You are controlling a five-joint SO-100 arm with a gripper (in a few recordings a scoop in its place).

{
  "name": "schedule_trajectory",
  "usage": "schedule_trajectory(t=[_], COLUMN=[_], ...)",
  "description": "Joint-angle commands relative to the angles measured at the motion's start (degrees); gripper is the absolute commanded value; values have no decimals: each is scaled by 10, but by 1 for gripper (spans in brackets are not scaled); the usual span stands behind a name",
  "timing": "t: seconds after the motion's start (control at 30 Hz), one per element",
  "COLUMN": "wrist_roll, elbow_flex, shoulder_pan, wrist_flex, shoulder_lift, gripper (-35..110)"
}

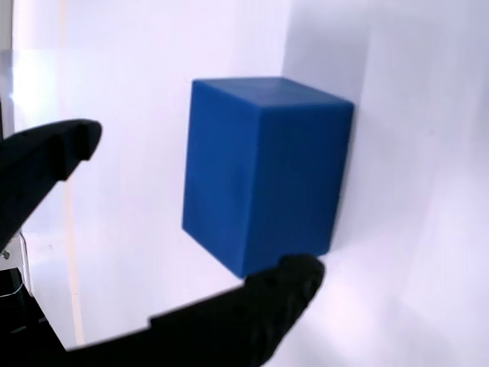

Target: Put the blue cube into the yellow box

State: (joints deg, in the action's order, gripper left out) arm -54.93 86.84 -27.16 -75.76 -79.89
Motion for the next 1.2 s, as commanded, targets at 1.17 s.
schedule_trajectory(t=[1.17], wrist_roll=[-19], elbow_flex=[-63], shoulder_pan=[-48], wrist_flex=[72], shoulder_lift=[63], gripper=[18])
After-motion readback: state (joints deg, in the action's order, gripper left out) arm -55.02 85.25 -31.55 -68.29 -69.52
